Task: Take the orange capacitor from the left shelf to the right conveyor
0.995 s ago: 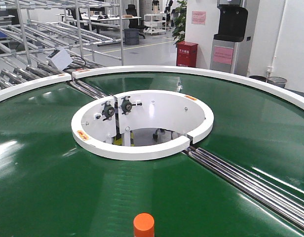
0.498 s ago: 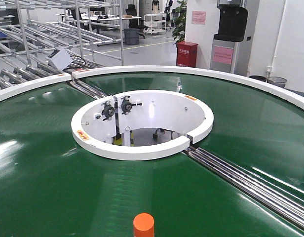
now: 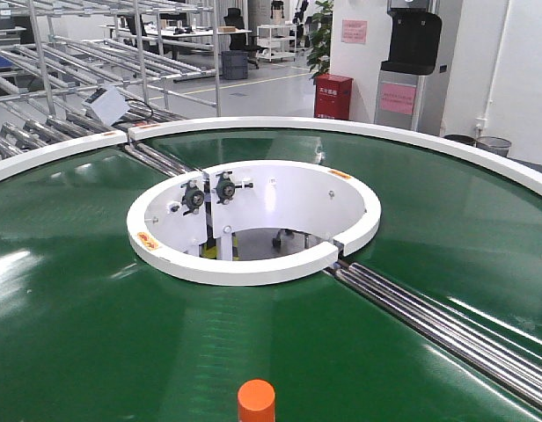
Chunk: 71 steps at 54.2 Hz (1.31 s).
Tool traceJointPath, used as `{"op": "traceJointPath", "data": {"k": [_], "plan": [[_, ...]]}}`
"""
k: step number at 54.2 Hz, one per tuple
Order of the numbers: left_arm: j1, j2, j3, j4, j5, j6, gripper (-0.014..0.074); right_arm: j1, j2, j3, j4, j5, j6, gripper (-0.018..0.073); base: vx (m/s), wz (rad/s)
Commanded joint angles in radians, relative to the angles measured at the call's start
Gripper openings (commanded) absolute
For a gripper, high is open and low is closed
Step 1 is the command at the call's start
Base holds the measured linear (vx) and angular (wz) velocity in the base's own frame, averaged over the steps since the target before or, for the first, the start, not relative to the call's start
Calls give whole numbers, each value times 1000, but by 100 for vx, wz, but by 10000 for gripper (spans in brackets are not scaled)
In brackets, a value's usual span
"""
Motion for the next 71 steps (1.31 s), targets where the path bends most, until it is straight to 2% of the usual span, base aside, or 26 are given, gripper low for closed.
{"op": "traceJointPath", "data": {"k": [1,7,29,45,71], "plan": [[-5,-12,32,-4,-82,-2,-6,-5,-17,2,-12,-100,-7,-11,0,0],[-5,-12,32,-4,-82,-2,-6,-5,-36,46,-12,-154,-7,-11,0,0],[-5,-12,32,-4,-82,-2,-6,-5,-36,43,-9,-144,-7,-11,0,0],[-5,-12,32,-4,-82,-2,-6,-5,-36,43,41,-164,7,-8,0,0],[-5,-12,32,-4,-82,-2,-6,-5,-36,43,41,-171,23,-8,0,0]]}}
